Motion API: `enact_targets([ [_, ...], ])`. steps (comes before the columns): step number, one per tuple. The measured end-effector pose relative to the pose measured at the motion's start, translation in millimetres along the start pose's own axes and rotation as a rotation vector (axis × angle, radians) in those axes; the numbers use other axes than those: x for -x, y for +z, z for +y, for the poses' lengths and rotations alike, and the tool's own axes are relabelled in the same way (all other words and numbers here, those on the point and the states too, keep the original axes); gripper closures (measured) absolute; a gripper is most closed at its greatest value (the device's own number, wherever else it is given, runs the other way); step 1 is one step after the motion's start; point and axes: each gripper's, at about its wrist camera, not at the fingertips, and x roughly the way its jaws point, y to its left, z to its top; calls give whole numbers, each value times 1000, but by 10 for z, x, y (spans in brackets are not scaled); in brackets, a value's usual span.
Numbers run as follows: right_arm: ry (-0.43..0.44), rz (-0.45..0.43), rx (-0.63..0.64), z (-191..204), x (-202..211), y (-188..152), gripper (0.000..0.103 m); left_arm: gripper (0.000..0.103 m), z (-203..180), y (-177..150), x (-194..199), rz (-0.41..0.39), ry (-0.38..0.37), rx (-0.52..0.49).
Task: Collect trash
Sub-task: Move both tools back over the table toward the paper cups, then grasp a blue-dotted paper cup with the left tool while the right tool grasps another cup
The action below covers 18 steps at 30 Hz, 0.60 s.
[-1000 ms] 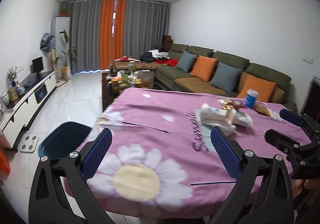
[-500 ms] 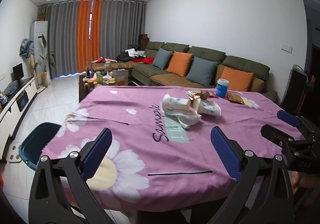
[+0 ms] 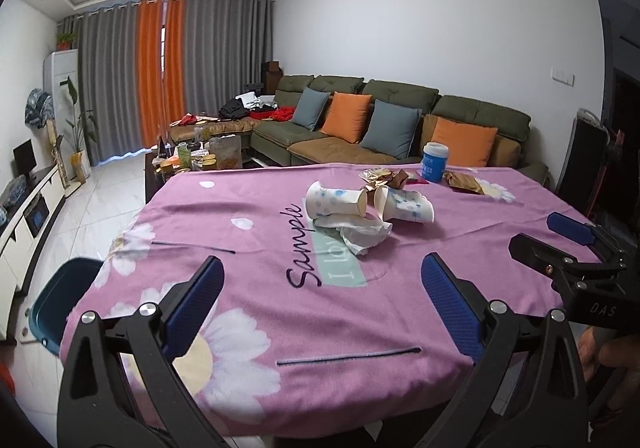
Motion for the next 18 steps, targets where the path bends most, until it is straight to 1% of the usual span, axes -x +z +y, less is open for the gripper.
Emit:
enact_targets([
  [4, 7, 27, -43, -74, -183, 49, 7, 6, -23, 90, -185, 7, -12, -16],
  [9, 3, 53, -49, -86, -456, 155, 7, 6, -21, 206, -460, 25, -21, -27],
  [18, -13, 112, -55, -122, -1054, 390, 7, 6, 10, 452, -1148, 73, -45, -54],
])
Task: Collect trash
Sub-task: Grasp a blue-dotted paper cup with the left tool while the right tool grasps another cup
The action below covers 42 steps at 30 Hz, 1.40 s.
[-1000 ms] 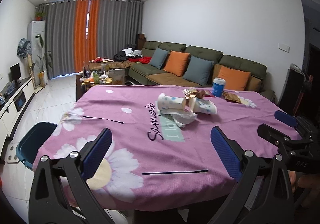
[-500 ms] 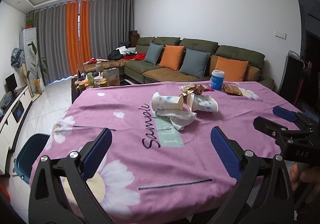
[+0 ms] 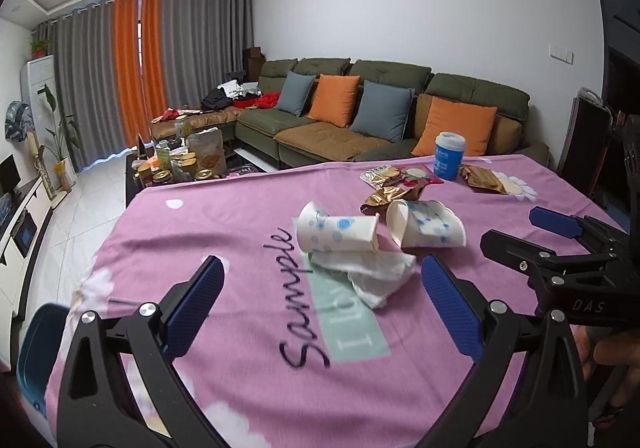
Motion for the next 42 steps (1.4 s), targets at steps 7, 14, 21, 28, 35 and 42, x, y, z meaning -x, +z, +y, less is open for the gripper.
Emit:
enact_targets([
  [7, -33, 63, -32, -70, -422, 191, 7, 6, 32, 228, -610, 51, -64, -16],
  [14, -24, 125, -70, -168, -751, 264, 7, 6, 159, 333, -1095, 109, -84, -17],
  [21, -12, 164, -68, -150, -966, 274, 7, 6, 238, 307, -1333, 152, -131, -12],
  [28, 2, 212, -60, -150, -1117, 238, 25, 6, 154, 269, -1433, 160, -171, -30],
  [35, 10, 211, -91, -248, -1035, 209, 26, 6, 43, 283, -1399, 159, -195, -60],
  [42, -11, 204, -116, -416, -892, 156, 26, 6, -111, 293, -1349, 145, -206, -115],
])
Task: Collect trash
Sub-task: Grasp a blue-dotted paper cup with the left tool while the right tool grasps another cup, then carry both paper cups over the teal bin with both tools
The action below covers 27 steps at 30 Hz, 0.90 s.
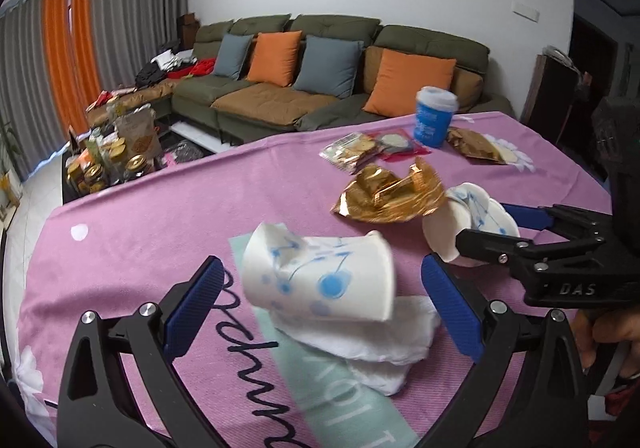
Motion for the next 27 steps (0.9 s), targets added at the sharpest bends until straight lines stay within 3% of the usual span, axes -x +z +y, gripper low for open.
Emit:
enact_targets([
  [4, 1, -4, -12, -62, 63, -49, 26, 6, -97, 30, -76, 11, 65, -75],
  [8, 7, -17, -8, -67, 142, -61, 26, 7, -45, 42, -240, 53, 69, -70],
  [10, 6, -25, -8, -79, 171, -46, 26, 29, -22, 52, -253, 49, 65, -61],
  [15, 8, -41, -6, -74, 250, -56, 26, 30, 15, 54, -231, 62, 73, -27],
  [19, 12, -63, 7, -30, 339, -43, 26, 30, 77, 97, -43, 29, 95, 30],
  [27, 43, -134, 60, 208, 649, -18, 26, 30, 294, 204, 502, -35, 216, 105],
])
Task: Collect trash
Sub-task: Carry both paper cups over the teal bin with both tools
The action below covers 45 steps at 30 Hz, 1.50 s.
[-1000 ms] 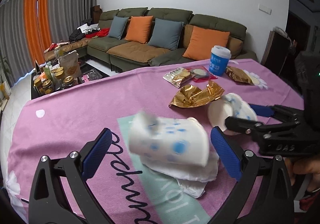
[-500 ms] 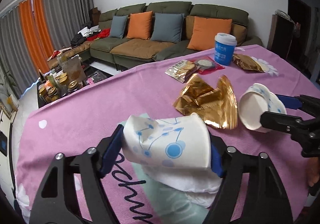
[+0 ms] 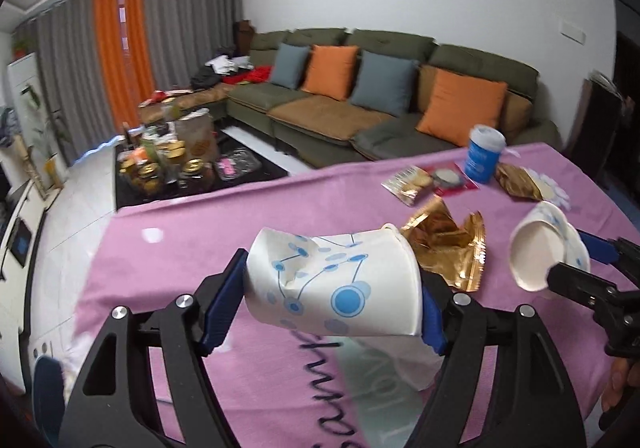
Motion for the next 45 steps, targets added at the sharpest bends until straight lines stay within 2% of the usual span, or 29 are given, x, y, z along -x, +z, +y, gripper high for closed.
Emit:
enact_targets([
  [9, 63, -75, 82, 388, 434, -26, 26, 30, 350, -149, 618, -46, 112, 64],
  [17, 173, -104, 197, 915, 678, -163, 26, 30, 764, -503, 1224, -69, 222, 153],
  [30, 339, -99, 370, 1847, 770, -289, 26, 30, 1516, -1158, 2098, -85, 405, 284],
  [45, 456, -56, 499, 2691, 540, -311, 26, 30, 2176, -1686, 2719, -77, 526, 404],
])
